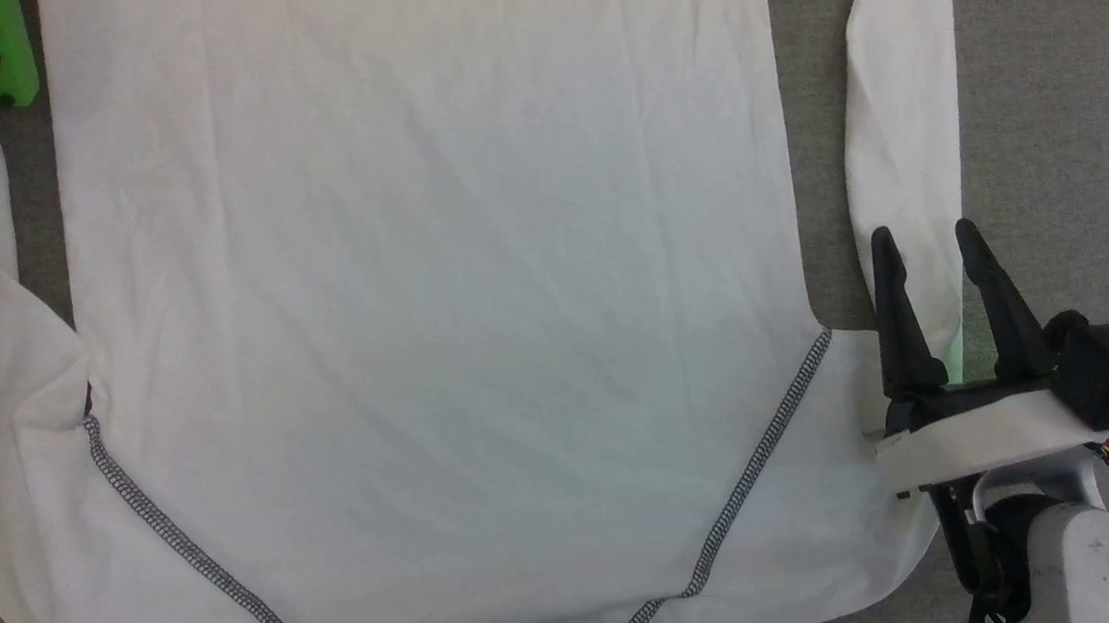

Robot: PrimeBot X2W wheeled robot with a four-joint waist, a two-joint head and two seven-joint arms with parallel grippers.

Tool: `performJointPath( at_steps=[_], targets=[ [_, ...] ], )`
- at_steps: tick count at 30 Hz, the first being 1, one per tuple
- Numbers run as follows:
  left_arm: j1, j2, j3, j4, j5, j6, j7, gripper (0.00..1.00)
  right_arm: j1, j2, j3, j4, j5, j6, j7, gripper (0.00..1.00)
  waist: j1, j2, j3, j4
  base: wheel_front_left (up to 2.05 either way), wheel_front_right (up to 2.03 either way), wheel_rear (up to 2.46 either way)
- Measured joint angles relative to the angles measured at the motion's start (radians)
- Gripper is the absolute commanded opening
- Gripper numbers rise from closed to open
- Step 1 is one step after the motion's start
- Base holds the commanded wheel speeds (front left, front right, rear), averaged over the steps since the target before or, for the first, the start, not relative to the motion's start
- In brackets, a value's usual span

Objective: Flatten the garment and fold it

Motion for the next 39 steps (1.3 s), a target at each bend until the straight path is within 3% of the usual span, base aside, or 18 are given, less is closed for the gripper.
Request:
performJointPath(
  at_steps=[2,3,8,15,22,29,33,39],
  targets=[
    [0.001,0.010,0.007,-0.009,0.012,0.027,0.014,0.11,-0.004,0.002,0.003,0.001,0.004,0.000,-0.002,1.00,0.0000,0.0000,0.006,-0.007,0.00,0.00,0.00],
    [0.002,0.016,0.007,-0.013,0.016,0.033,0.020,0.00,-0.006,0.002,0.003,0.002,0.004,0.000,-0.002,1.00,0.0000,0.0000,0.007,-0.008,0.00,0.00,0.00],
    [0.030,0.020,0.020,-0.047,0.011,0.050,0.011,0.00,-0.008,0.003,0.002,0.013,0.004,0.000,-0.002,1.00,0.0000,0.0000,-0.004,-0.005,0.00,0.00,0.00],
    [0.095,-0.015,0.082,-0.083,-0.038,0.062,-0.169,0.00,-0.006,0.005,-0.004,0.020,0.000,0.000,0.005,1.00,0.0000,0.0000,-0.061,0.013,0.00,0.00,0.00],
    [0.217,-0.011,0.154,-0.181,-0.091,0.050,-0.295,0.00,0.053,0.005,-0.039,0.014,-0.015,0.000,0.035,1.00,0.0000,0.0000,-0.160,0.048,0.00,0.00,0.00],
    [0.283,-0.020,0.159,-0.355,-0.131,0.016,-0.326,0.00,0.125,0.006,-0.072,-0.021,-0.024,0.000,0.075,1.00,-0.0001,0.0000,-0.266,0.100,0.00,0.00,0.00],
    [0.292,-0.072,0.101,-0.458,-0.146,0.004,-0.317,0.00,0.156,0.006,-0.087,-0.043,-0.024,0.000,0.095,1.00,-0.0001,0.0000,-0.319,0.131,0.00,0.00,0.00],
    [0.292,-0.221,-0.048,-0.571,-0.145,-0.003,-0.311,0.00,0.180,0.007,-0.095,-0.072,-0.025,0.000,0.117,1.00,-0.0001,0.0000,-0.383,0.178,0.00,0.00,0.00]
  ],
)
